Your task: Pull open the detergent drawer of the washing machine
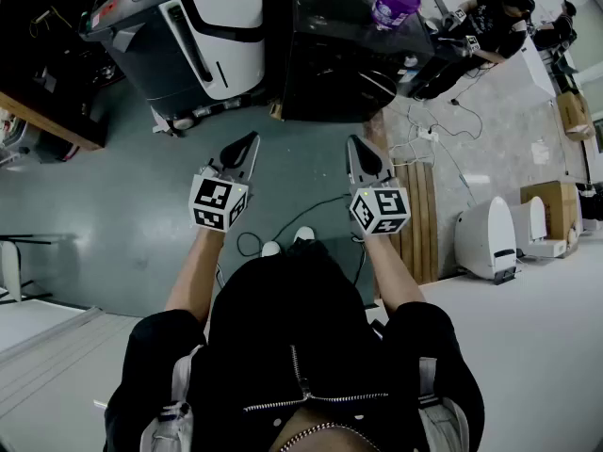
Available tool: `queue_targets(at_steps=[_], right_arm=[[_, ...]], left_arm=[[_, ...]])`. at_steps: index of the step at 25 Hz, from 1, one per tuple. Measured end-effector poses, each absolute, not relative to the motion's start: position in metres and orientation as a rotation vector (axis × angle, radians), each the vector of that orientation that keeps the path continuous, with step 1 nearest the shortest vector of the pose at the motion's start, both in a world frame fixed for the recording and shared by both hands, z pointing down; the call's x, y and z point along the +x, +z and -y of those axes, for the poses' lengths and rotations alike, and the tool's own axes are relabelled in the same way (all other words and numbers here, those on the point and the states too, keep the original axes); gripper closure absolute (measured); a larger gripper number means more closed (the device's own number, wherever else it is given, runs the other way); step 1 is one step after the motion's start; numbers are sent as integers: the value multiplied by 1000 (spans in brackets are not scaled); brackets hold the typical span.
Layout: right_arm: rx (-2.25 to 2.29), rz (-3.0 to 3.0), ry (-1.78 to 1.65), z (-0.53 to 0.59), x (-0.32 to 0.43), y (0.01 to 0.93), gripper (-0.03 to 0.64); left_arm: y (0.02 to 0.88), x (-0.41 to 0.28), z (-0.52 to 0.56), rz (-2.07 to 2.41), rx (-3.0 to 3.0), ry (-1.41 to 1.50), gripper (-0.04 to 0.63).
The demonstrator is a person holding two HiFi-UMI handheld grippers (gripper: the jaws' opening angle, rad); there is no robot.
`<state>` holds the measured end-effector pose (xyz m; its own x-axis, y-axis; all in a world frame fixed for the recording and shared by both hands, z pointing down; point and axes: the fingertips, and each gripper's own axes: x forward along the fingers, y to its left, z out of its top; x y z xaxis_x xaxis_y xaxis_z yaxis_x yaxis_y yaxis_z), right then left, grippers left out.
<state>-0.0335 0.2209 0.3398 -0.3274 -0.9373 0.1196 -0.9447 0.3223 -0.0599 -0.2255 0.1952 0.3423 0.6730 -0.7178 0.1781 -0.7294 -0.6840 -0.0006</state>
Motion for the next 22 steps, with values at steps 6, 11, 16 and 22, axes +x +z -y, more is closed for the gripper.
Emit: queue_targets(at_steps=[6,11,16,22], right_arm=[[1773,2515,198,-223,-36,341,611],[1778,2510,222,-224,-33,346,611],[1831,2473,288,-222,-21,355,611],[1846,2459,338,-208,-4,363,611]], left_arm=[[345,-228,-196,1209,2801,239,574],[351,-226,-195,1190,2795,247,574],[357,-216,-191,1149,2804,265,574],[363,-199,-172,1122,2794,285,574]])
